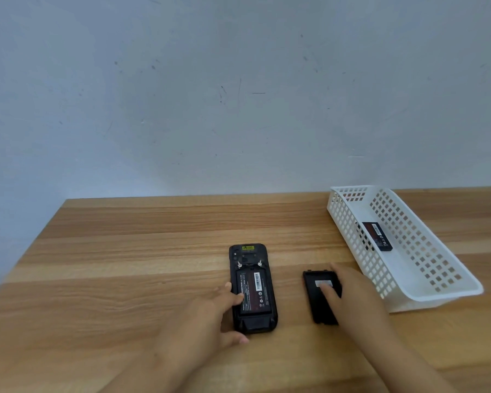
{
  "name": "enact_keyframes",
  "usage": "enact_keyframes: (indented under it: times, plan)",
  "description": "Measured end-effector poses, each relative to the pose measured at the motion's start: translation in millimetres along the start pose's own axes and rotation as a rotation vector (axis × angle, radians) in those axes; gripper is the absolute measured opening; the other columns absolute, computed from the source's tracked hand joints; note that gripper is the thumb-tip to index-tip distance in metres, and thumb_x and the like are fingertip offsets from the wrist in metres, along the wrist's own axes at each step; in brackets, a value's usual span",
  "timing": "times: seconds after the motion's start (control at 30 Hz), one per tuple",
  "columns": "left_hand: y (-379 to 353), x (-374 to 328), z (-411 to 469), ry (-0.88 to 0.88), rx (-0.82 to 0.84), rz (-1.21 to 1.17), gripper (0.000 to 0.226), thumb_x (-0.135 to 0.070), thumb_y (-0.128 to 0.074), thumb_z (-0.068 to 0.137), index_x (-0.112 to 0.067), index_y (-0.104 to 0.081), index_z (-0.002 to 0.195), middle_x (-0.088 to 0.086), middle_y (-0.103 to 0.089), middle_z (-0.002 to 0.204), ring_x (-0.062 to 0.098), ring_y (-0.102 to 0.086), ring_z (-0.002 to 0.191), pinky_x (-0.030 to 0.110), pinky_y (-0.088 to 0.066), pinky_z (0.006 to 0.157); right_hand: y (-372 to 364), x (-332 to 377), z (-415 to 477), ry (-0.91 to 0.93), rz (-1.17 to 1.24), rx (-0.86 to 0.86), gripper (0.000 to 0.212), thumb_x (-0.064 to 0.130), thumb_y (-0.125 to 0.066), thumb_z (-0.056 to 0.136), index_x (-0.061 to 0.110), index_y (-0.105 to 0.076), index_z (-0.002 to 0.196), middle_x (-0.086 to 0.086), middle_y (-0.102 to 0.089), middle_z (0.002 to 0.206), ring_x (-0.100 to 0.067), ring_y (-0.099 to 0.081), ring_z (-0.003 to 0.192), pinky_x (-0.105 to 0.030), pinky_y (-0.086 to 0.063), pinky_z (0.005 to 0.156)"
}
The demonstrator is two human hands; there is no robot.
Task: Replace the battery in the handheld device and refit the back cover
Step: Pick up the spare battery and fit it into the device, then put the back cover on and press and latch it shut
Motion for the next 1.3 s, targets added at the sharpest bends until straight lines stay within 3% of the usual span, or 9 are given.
enact_keyframes:
  times: [0.27, 0.43, 0.6, 0.77, 0.87, 0.93, 1.0, 1.07, 1.3]
  plan:
    - [-5, -2, -5, 0.041, -0.019, 0.053, 0.065, -0.051, -0.062, 0.077, -0.041, -0.031, 0.134, -0.016, -0.018, 0.151, 0.005, -0.021, 0.137, 0.028, -0.024, 0.11, -3, -16, -2, -0.074, -0.167, 0.024, 0.021, 0.017, -0.054, 0.089, 0.012, -0.061, 0.109, -0.005, -0.066, 0.102, -0.019, -0.059, 0.092, -0.022, -0.038, 0.07]
    - [-3, -6, -7, 0.064, -0.009, 0.064, 0.065, -0.051, -0.061, 0.077, -0.04, -0.031, 0.134, -0.014, -0.018, 0.152, 0.005, -0.02, 0.137, 0.027, -0.02, 0.111, -2, -15, 0, -0.132, -0.123, 0.066, 0.023, 0.013, -0.052, 0.091, 0.013, -0.062, 0.111, -0.005, -0.069, 0.102, -0.019, -0.062, 0.09, -0.023, -0.043, 0.067]
    - [0, -6, -12, 0.117, -0.022, -0.044, 0.069, -0.059, -0.063, 0.071, -0.042, -0.035, 0.131, -0.011, -0.037, 0.144, 0.008, -0.031, 0.132, 0.027, -0.032, 0.103, 8, -15, 3, -0.304, 0.04, 0.073, 0.035, 0.011, -0.057, 0.088, 0.009, -0.058, 0.123, -0.008, -0.062, 0.126, -0.024, -0.057, 0.114, -0.03, -0.045, 0.085]
    - [15, -13, -10, 0.123, -0.112, -0.208, 0.063, -0.066, -0.051, 0.071, -0.032, -0.05, 0.124, -0.013, -0.054, 0.126, 0.006, -0.048, 0.116, 0.024, -0.037, 0.095, 23, 0, 1, -0.324, 0.33, 0.057, 0.031, 0.008, -0.055, 0.088, 0.011, -0.062, 0.118, -0.006, -0.066, 0.114, -0.021, -0.06, 0.097, -0.026, -0.045, 0.065]
    - [27, -21, -6, 0.286, -0.219, -0.52, 0.052, -0.066, -0.042, 0.072, -0.023, -0.067, 0.085, -0.006, -0.069, 0.087, 0.006, -0.061, 0.075, 0.03, -0.047, 0.076, 31, 22, -3, -0.226, 0.505, 0.006, 0.022, 0.007, -0.055, 0.087, 0.015, -0.066, 0.105, -0.002, -0.068, 0.097, -0.014, -0.061, 0.084, -0.021, -0.043, 0.056]
    - [24, -32, -5, 0.482, -0.043, -0.947, 0.048, -0.055, -0.045, 0.083, -0.013, -0.068, 0.082, 0.002, -0.073, 0.076, 0.01, -0.063, 0.059, 0.029, -0.051, 0.063, 36, 41, -10, -0.12, 0.587, -0.049, 0.018, 0.008, -0.058, 0.087, 0.023, -0.065, 0.093, 0.005, -0.067, 0.087, -0.007, -0.06, 0.081, -0.018, -0.045, 0.058]
    - [23, -50, -8, 0.552, 0.189, -1.279, 0.055, -0.055, -0.042, 0.085, -0.007, -0.066, 0.093, 0.007, -0.075, 0.081, 0.013, -0.068, 0.062, 0.025, -0.054, 0.056, 38, 58, -17, -0.001, 0.647, -0.107, 0.02, 0.009, -0.061, 0.085, 0.03, -0.062, 0.083, 0.008, -0.067, 0.084, -0.005, -0.062, 0.081, -0.02, -0.05, 0.066]
    - [28, -60, -8, 0.525, 0.262, -1.472, 0.06, -0.057, -0.043, 0.08, -0.005, -0.064, 0.099, 0.009, -0.075, 0.089, 0.015, -0.07, 0.069, 0.024, -0.056, 0.055, 38, 70, -25, 0.132, 0.691, -0.142, 0.028, 0.008, -0.063, 0.084, 0.035, -0.061, 0.08, 0.01, -0.067, 0.085, -0.003, -0.063, 0.082, -0.017, -0.051, 0.072]
    - [49, -57, -6, 0.457, 0.032, -1.672, 0.027, -0.023, -0.066, 0.065, -0.008, -0.067, 0.088, 0.007, -0.072, 0.072, 0.012, -0.068, 0.055, 0.017, -0.052, 0.043, 34, 73, -31, 0.374, 0.639, -0.184, 0.045, -0.001, -0.067, 0.077, 0.043, -0.067, 0.086, 0.013, -0.066, 0.1, -0.005, -0.064, 0.093, -0.016, -0.05, 0.083]
Point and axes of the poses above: each hand's wrist, its own z-axis towards the middle knuckle, its own y-axis out of the back of the hand, x = y × z, the point moved 4 cm from there along z, towards the middle knuckle
